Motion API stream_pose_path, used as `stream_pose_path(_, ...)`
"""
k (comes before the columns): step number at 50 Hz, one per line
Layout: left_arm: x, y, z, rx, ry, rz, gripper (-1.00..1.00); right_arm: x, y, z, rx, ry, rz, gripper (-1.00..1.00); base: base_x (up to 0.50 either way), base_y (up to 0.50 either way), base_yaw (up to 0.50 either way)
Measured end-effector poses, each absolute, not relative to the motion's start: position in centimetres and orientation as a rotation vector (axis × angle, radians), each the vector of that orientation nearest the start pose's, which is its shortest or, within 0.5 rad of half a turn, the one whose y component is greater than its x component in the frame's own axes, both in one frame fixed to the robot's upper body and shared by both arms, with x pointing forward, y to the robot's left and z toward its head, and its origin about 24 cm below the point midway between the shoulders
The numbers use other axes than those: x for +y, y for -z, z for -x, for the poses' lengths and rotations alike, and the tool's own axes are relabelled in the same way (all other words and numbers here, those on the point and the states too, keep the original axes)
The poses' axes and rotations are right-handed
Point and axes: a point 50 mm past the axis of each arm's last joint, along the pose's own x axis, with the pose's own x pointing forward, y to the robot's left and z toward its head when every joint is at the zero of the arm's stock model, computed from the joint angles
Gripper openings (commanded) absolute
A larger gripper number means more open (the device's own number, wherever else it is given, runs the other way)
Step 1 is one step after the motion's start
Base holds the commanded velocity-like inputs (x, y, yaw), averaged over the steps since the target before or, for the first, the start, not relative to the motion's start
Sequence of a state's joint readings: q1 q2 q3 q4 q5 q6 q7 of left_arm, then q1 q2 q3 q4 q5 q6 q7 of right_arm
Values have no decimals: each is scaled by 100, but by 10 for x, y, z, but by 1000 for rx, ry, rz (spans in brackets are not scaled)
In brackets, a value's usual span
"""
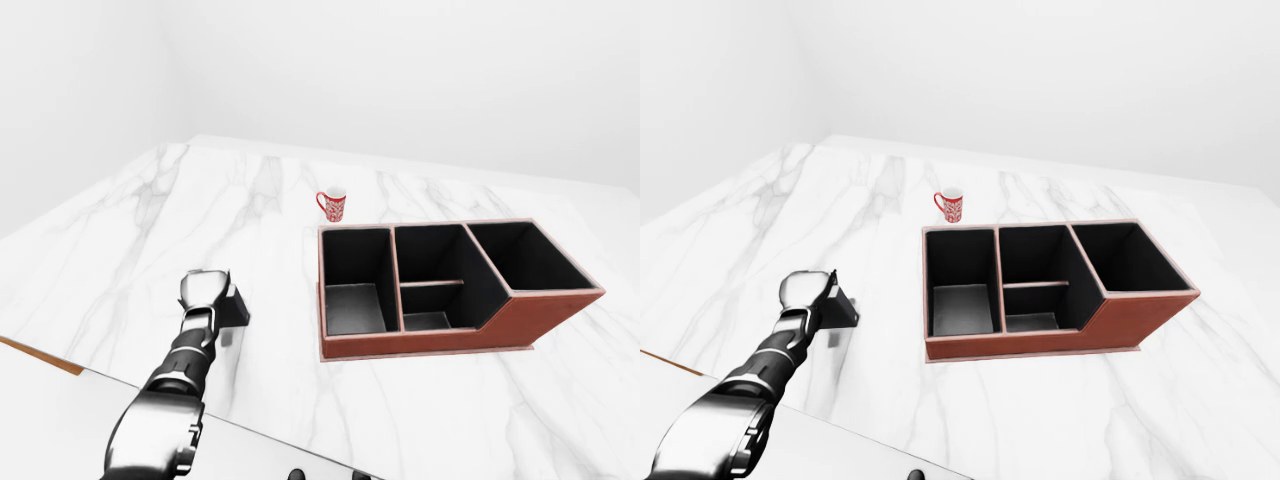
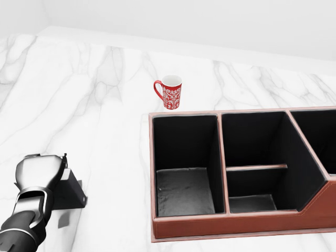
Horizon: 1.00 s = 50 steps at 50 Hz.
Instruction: Pick up the book and place it in the left compartment of the caddy.
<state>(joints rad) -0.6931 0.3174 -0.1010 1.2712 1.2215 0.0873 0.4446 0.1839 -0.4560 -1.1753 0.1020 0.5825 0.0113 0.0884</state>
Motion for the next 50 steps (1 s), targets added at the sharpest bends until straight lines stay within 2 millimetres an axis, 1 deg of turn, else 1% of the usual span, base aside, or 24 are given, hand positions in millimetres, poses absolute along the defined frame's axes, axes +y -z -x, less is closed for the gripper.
stream_pose_path(6,236,-5,-335,231,-106,-1677,-100,-450,-130,-66,-341,1030,-54,100,0,0,0)
stream_pose_path(12,242,-6,-328,186,-170,-1666,-100,-450,-130,-65,-340,1031,-52,100,0,0,0)
stream_pose_path(18,244,-16,-322,98,-238,-1654,-100,-450,-130,-65,-339,1032,-51,100,0,0,0)
stream_pose_path(25,241,-42,-316,-32,-323,-1648,-100,-450,-129,-65,-338,1031,-48,100,0,0,0)
stream_pose_path(32,234,-70,-309,-126,-378,-1663,-100,-449,-129,-66,-337,1030,-47,100,0,0,0)
stream_pose_path(50,208,-146,-279,-281,-493,-1700,-100,-449,-128,-66,-335,1029,-45,100,0,0,0)
